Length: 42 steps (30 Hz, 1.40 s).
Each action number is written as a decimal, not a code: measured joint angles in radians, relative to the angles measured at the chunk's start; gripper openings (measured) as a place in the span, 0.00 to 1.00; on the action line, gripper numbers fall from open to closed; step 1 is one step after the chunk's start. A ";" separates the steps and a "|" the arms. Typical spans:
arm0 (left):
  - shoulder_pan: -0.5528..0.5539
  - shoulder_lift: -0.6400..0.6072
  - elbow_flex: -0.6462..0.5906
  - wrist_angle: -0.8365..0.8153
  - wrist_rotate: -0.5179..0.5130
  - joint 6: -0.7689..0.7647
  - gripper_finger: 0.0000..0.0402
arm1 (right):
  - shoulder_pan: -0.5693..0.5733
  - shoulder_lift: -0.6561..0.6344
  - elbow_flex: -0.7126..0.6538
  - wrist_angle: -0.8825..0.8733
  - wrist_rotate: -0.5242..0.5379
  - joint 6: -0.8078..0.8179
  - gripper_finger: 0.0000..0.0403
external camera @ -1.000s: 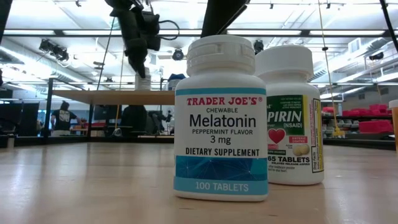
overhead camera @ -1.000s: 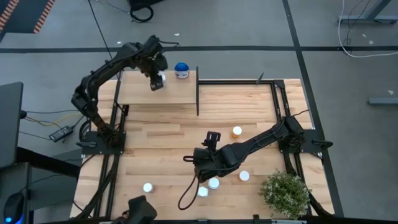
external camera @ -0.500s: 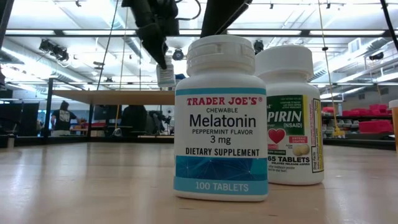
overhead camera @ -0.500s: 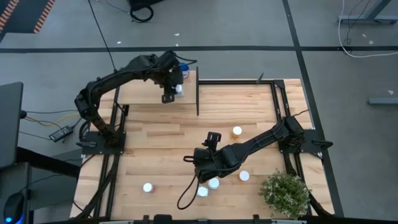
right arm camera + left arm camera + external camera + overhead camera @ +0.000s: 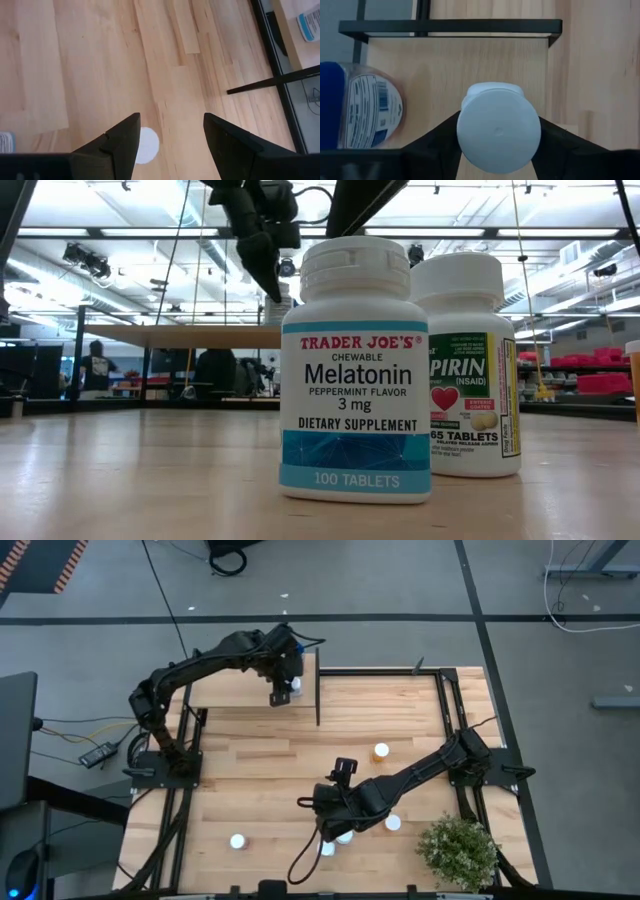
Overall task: Pick and place medicine bottles onto shelf by color
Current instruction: Put the top light blue pill bottle on the shelf
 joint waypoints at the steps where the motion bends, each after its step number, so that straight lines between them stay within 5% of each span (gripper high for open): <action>1: 0.004 0.000 0.006 -0.006 -0.002 0.001 0.50 | 0.000 0.000 0.000 0.000 0.000 0.000 0.56; 27: 0.048 0.047 0.024 0.070 -0.007 0.035 0.48 | 0.000 0.000 0.000 -0.001 0.000 0.014 0.56; 42: 0.052 0.043 0.019 0.052 -0.027 -0.007 0.56 | 0.000 0.000 0.000 0.000 0.000 0.013 0.56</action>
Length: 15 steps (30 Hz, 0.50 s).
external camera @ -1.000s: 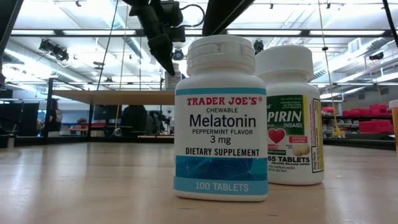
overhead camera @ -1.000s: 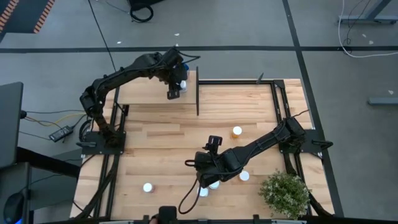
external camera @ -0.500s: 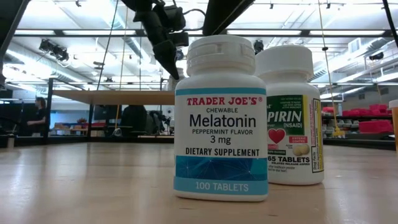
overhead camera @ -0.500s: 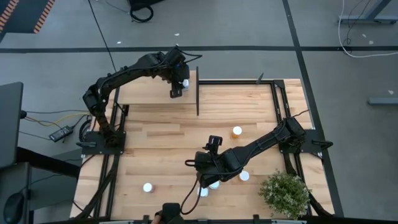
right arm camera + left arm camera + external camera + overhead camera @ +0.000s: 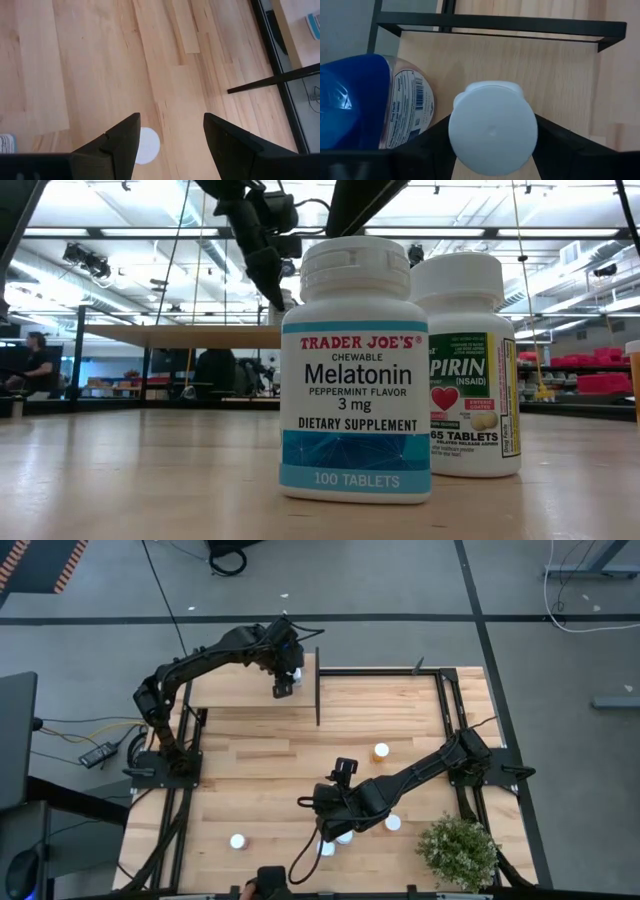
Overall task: Pick and place medicine bottles onto shelf by color
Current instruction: Put the top light blue pill bottle on the shelf
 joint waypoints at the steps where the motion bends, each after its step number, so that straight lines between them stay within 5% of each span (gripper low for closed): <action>1: -0.001 -0.001 0.000 0.002 0.000 0.000 0.57 | 0.000 0.000 0.000 0.000 0.000 0.000 0.56; 15: -0.002 -0.025 0.076 -0.049 -0.037 -0.003 0.73 | 0.000 0.000 0.000 0.007 0.000 0.008 0.56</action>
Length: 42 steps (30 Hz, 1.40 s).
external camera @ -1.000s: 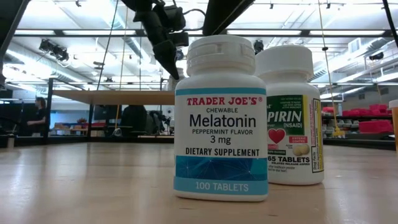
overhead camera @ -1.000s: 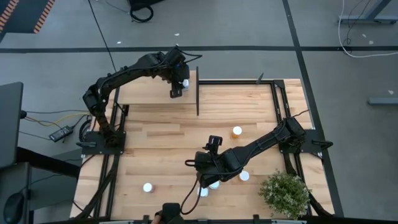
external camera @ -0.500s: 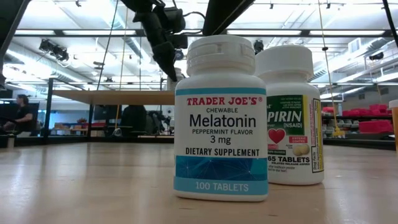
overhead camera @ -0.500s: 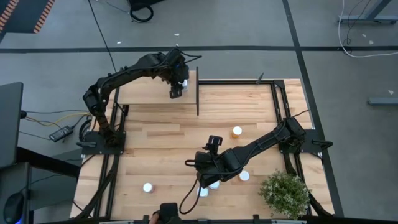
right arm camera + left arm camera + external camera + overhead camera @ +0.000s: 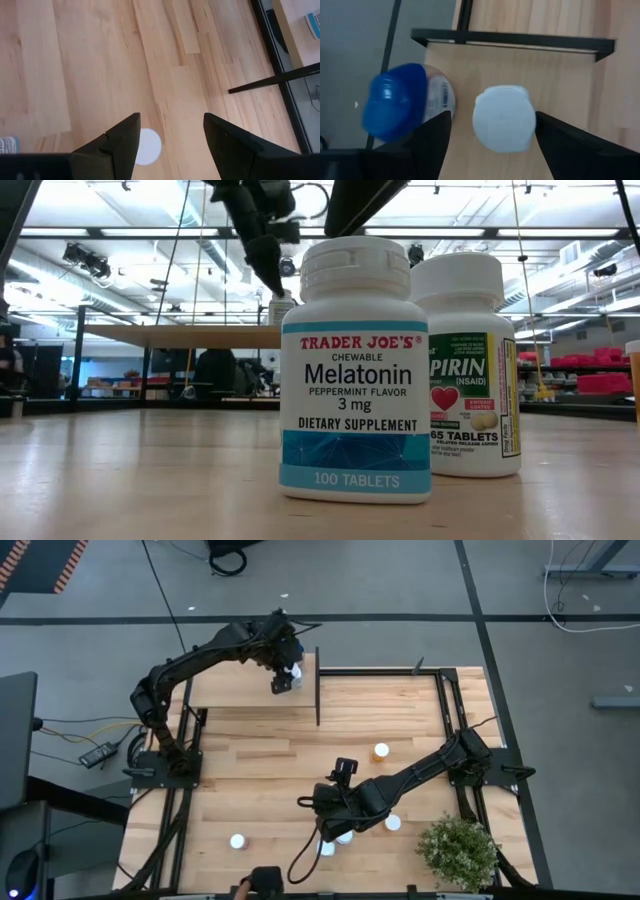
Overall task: Pick and place medicine bottles onto shelf by color
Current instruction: Put the top light blue pill bottle on the shelf, then put the white pill bottle on the shelf
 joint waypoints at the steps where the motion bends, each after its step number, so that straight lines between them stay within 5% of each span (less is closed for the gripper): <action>1: 0.000 0.000 0.023 -0.023 0.000 0.000 0.73 | 0.000 0.000 0.000 0.000 0.000 0.000 0.56; 10: -0.056 -0.003 0.235 -0.340 -0.004 -0.123 0.73 | 0.000 0.000 0.000 -0.001 0.000 -0.001 0.56; 18: -0.184 -0.094 0.199 -0.404 -0.003 -0.350 0.67 | 0.025 0.000 0.000 -0.033 -0.108 -0.022 0.56; 24: -0.308 -0.287 0.002 -0.164 -0.003 -0.455 0.60 | 0.080 0.000 0.000 -0.081 -0.138 -0.048 0.56; 32: -0.495 -0.552 -0.437 0.202 -0.002 -0.582 0.55 | 0.121 0.000 0.000 -0.080 -0.346 0.059 0.62; 42: -0.720 -0.623 -0.732 0.471 -0.043 -0.711 0.53 | 0.171 0.000 0.000 0.017 -0.366 0.234 0.76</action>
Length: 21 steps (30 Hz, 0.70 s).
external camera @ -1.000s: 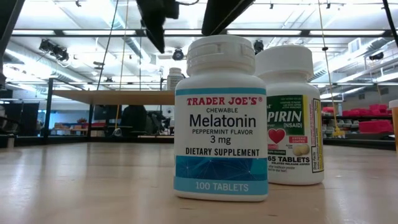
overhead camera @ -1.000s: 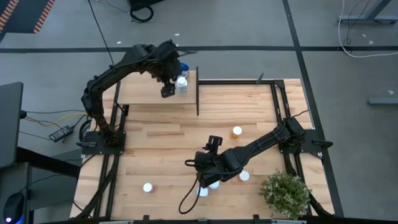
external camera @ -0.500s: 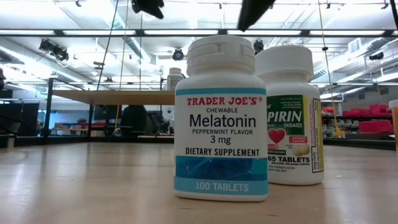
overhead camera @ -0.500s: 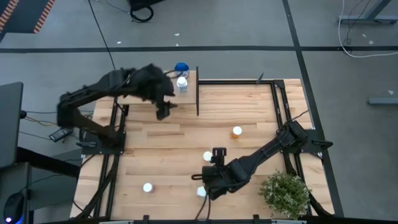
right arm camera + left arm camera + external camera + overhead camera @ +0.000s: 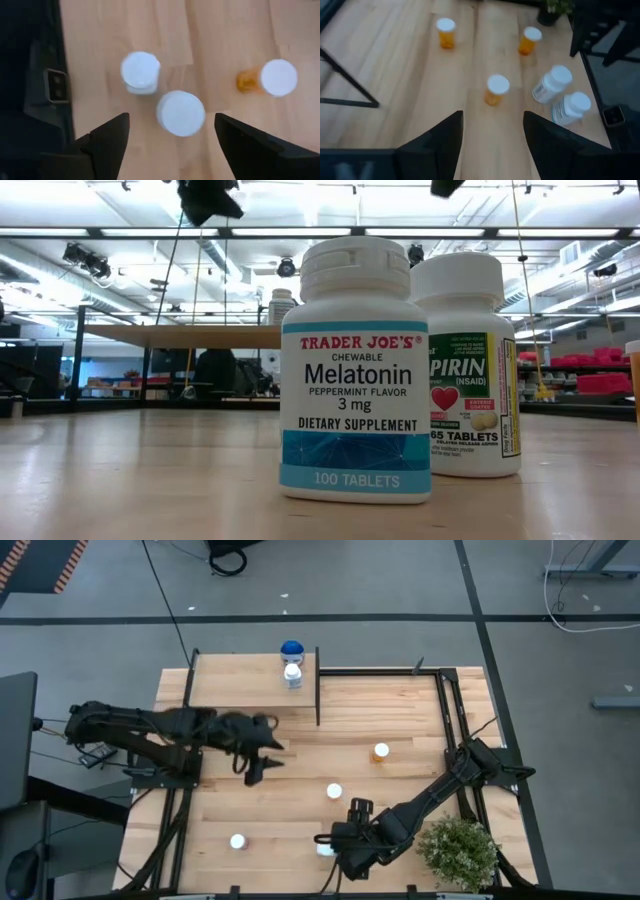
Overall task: Pick and place medicine bottles onto shelf by color
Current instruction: Put the white pill bottle on the shelf
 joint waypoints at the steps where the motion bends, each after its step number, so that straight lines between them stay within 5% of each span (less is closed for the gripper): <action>1: -0.018 0.001 -0.016 0.022 -0.012 -0.002 0.53 | 0.005 0.000 0.000 0.003 0.013 0.014 0.77; 21: -0.242 0.001 -0.108 0.143 -0.189 -0.082 0.51 | -0.011 -0.001 -0.216 0.162 0.054 0.118 0.79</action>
